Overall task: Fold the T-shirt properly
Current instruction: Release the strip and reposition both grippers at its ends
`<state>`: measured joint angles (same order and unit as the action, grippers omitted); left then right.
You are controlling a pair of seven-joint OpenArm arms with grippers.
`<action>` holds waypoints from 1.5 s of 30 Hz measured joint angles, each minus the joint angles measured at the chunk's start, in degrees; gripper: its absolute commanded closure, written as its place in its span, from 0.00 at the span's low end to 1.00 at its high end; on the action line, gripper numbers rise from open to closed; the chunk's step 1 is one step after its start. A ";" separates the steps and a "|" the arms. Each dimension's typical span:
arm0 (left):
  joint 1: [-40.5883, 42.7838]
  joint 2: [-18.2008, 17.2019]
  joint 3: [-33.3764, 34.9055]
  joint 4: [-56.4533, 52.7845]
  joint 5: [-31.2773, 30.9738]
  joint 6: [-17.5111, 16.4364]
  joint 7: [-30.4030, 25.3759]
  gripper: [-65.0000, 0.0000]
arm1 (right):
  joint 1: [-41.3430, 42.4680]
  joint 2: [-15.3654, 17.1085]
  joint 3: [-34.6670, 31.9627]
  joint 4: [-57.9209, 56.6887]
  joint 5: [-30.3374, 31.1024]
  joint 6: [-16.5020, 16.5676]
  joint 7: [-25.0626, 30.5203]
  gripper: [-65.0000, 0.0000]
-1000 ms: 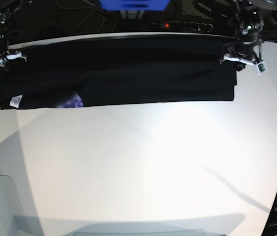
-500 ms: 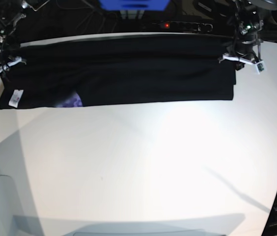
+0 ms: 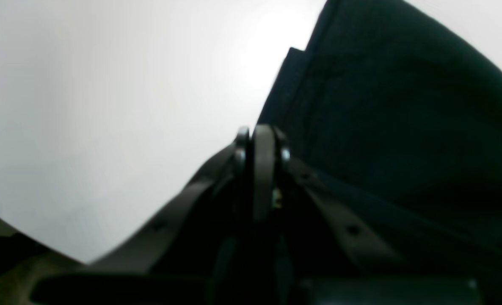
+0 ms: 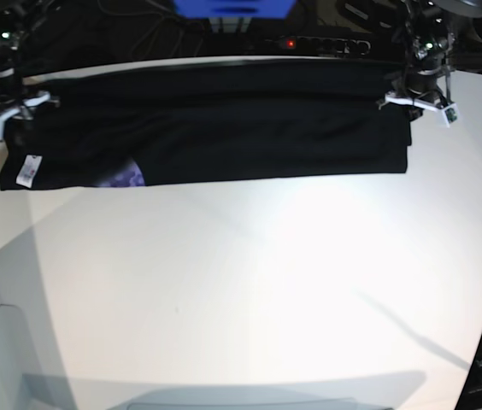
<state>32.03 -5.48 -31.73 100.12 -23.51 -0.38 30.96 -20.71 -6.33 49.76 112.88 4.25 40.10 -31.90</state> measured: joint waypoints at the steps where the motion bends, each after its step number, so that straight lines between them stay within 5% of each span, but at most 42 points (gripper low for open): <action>1: 0.00 -0.04 0.00 0.00 -0.02 0.00 0.09 1.00 | -0.39 -0.37 -1.29 -0.79 0.07 -0.02 0.13 0.59; 9: 0.04 0.09 0.00 0.02 -0.17 0.17 0.11 0.97 | 0.37 1.99 -3.65 -13.97 -0.39 -0.07 0.61 0.59; 12: 1.01 0.66 -0.50 0.42 -0.33 0.20 0.11 0.82 | 1.25 4.00 -4.68 -16.44 -0.31 -0.04 1.14 0.58; 17: 3.08 1.18 -0.44 1.46 -0.35 0.35 0.13 0.40 | 1.46 4.68 -4.79 -17.16 0.07 -0.07 1.42 0.58; 20: 3.19 1.18 -0.44 1.66 -0.35 0.33 0.11 0.32 | 1.46 4.72 -4.79 -17.18 0.07 -0.04 1.42 0.58; 28: 3.13 1.18 -0.07 1.81 -0.39 0.24 0.09 0.35 | 1.46 4.72 -4.79 -17.18 0.07 -0.04 1.42 0.58; 34: 1.70 1.05 2.34 -0.09 -0.61 0.20 -1.40 0.70 | 1.25 4.72 -4.83 -17.16 0.09 -0.04 1.46 0.58; 40: 1.05 0.87 4.09 -1.81 -0.81 -0.07 -3.39 0.78 | 1.09 4.74 -4.83 -17.16 0.11 -0.04 1.49 0.58; 43: 0.11 0.87 4.09 -2.67 -1.03 -0.46 -3.91 1.00 | 1.09 4.74 -4.83 -17.16 0.09 -0.04 1.49 0.58; 45: 0.13 0.85 4.02 -2.58 -1.22 -0.46 -3.82 0.98 | 1.11 4.74 -4.83 -17.16 0.09 -0.04 1.46 0.58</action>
<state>32.16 -4.62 -27.70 97.54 -24.73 -0.84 27.14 -19.59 -1.58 44.93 95.72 4.34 40.05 -30.44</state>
